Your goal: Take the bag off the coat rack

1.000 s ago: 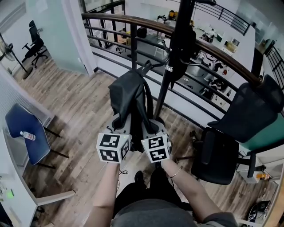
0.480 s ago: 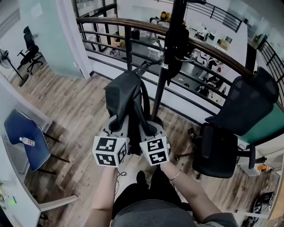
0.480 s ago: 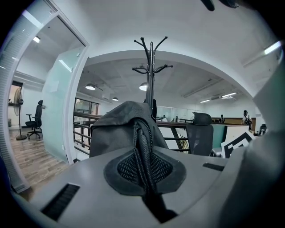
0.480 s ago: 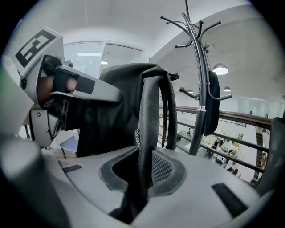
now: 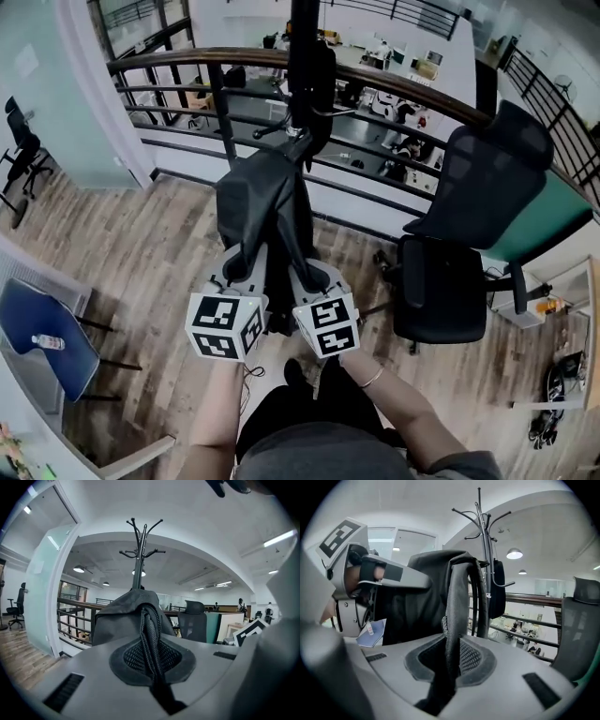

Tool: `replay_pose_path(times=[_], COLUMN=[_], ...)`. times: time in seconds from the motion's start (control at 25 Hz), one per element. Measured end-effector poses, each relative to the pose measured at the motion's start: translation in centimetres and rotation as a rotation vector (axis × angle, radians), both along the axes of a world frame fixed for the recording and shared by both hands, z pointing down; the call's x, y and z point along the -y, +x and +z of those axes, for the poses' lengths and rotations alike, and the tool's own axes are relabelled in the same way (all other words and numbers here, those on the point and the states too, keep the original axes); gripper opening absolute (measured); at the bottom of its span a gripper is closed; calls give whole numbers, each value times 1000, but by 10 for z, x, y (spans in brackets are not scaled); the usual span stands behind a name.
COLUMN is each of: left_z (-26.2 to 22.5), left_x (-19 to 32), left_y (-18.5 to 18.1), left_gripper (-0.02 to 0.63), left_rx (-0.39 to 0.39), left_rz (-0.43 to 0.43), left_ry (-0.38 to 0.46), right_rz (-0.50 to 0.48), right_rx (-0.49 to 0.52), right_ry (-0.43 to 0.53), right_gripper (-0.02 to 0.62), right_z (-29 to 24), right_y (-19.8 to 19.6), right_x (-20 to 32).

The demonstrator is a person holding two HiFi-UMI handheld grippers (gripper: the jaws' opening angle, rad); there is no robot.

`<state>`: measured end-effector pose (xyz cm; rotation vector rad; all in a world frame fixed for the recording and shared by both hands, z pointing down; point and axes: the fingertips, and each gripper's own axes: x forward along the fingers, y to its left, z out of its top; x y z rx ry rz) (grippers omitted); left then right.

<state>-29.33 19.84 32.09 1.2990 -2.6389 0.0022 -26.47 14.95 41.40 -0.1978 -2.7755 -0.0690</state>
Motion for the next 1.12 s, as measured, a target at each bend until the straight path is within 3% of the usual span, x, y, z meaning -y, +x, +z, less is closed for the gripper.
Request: replay_pose_path(times=[0.52,1.12], left_z=[-21,-52], left_x=[146,296], left_y=[52,140], left_gripper=[26,26], left_rx=[51,80], left_rz=[301,501], left_ry=[17,36], right_rz=[297,488], right_rx=[34,86], right_ry=[13,15], right_gripper=[54,54], right_z=[-22,-53], right_y=[68,161], right_x=[136,275])
